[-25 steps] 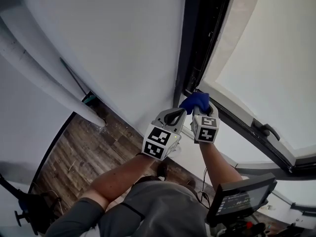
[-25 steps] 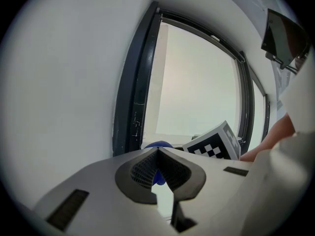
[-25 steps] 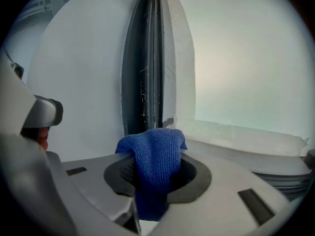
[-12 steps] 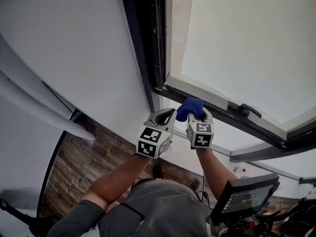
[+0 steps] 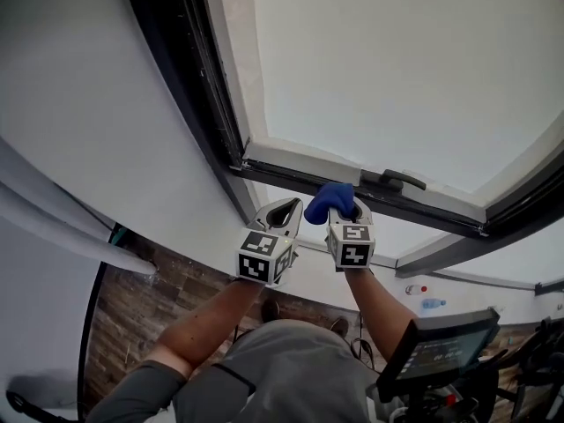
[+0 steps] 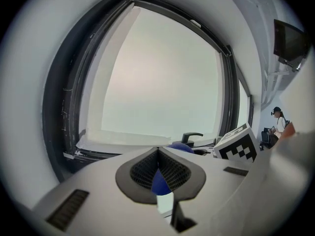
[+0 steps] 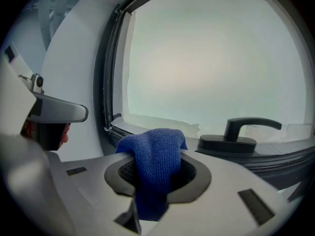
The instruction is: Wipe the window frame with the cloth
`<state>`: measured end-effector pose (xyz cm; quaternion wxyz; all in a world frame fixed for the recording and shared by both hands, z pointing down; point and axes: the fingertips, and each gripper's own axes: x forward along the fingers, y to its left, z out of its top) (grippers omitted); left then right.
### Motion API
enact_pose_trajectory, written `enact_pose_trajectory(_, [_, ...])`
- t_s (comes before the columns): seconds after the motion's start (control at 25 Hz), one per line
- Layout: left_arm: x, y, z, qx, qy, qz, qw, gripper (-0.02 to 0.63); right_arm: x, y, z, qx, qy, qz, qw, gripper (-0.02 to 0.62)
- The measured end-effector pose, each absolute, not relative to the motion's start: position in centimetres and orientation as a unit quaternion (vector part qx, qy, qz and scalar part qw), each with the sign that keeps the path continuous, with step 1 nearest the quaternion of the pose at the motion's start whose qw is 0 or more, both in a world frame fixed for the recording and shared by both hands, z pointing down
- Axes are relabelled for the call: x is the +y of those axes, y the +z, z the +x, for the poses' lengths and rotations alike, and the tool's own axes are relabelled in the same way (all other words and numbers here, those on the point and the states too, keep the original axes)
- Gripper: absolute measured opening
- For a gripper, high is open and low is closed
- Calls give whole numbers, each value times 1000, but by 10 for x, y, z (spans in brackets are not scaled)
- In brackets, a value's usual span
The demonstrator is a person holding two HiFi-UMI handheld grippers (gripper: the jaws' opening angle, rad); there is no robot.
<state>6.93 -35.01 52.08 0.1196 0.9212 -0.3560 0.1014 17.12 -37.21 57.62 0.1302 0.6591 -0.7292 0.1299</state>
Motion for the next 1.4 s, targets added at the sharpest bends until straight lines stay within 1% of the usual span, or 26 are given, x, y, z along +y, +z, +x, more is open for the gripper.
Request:
enact_pose_trajectory(0.84, [-298,521,249,-244,124,956,100,9,-287,578,362,-647,152,742,95,120])
enact_pose_trajectory(1.2, [-272,518,318,-209,129,965,94,9,-251,575,433,-618,149,767,84,120])
enact_pose_trajectory(1.4, [-249,516,369,-182,136,970,89,9,-222,573,490,-591,155,788,75,120])
